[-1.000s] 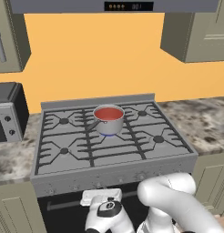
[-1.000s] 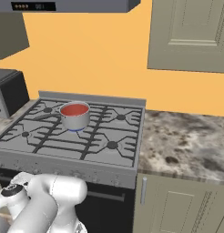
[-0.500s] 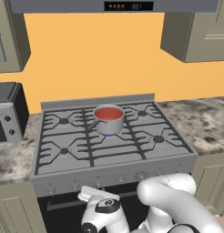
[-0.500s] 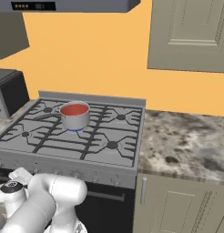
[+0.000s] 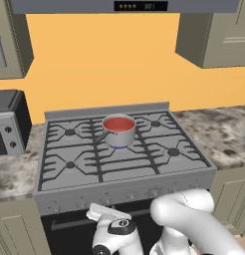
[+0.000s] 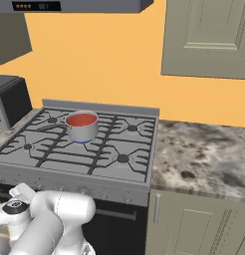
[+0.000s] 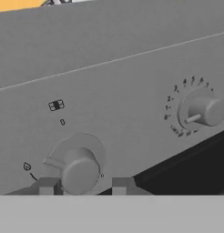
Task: Wait until the marinara sauce is simmered to a deep red color and then turn off the stove.
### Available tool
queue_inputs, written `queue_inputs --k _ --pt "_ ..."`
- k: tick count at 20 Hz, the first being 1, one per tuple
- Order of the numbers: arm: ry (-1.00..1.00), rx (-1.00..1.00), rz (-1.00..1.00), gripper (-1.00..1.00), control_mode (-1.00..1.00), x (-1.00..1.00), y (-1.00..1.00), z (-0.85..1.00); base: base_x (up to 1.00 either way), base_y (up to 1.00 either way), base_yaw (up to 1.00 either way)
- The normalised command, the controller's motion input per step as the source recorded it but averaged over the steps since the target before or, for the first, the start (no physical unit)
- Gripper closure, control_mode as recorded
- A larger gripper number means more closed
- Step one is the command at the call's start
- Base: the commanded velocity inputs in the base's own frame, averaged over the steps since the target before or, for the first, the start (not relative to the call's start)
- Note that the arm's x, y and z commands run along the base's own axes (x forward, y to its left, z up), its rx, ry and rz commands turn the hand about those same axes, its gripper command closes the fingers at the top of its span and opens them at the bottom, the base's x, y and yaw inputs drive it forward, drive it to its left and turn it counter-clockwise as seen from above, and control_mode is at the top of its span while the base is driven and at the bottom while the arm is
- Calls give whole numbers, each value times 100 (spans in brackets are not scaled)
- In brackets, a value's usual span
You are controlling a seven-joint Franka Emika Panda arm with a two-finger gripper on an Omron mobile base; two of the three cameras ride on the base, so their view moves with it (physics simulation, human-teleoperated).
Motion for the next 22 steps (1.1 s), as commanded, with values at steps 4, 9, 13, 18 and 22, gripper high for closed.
queue_inputs --k 4,9,13,18,22 --pt "-20 18 0 100 -100 0 -7 30 0 0 0" --pt "-21 17 0 100 -100 0 -8 43 0 0 0" --pt "-18 18 0 100 -100 0 -5 54 0 0 0" --pt "-6 27 0 100 -100 0 0 42 0 0 0" --pt "0 28 0 100 -100 0 0 27 0 0 0"
